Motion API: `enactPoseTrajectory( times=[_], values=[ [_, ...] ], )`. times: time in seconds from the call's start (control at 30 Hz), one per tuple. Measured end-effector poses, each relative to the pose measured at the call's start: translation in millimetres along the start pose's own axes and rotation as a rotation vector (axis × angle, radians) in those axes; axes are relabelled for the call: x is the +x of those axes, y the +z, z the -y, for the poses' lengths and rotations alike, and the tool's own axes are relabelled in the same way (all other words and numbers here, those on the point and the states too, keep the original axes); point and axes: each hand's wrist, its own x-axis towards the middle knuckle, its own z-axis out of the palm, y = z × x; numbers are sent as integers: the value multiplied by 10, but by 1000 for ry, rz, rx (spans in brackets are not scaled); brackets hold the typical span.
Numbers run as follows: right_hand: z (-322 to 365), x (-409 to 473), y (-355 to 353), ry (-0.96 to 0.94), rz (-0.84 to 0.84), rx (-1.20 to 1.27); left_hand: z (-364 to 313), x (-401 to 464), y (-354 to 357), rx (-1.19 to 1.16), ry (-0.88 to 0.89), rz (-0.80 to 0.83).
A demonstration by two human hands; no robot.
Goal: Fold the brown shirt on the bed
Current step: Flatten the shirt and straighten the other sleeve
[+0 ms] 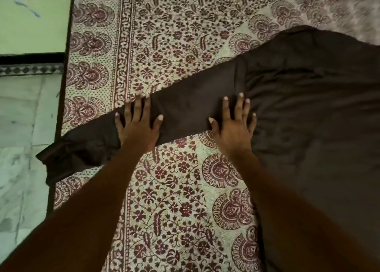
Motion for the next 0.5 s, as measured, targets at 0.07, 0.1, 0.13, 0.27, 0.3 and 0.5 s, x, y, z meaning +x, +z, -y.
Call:
enactPoseTrajectory(
  times=[0.07,0.1,0.13,0.27,0.3,0.5],
  values=[
    [-73,47,6,6,85,14,5,37,-19,11,-10,-1],
    [-111,49,1,-72,106,0,-40,47,-24,9,-32,-7],
    [-152,45,-18,-176,117,-8,-106,48,-33,2,-60,-23],
    [-352,-6,-111,-238,-17,34,-521,119,-110,-110,-13,-126],
    [-416,-40,-105,-142,-46,48,-656,157,-117,-143,74,-130],
    [-695,-269,41,-52,27,-28,-1109,316,103,-3,280,-18]
  ],
)
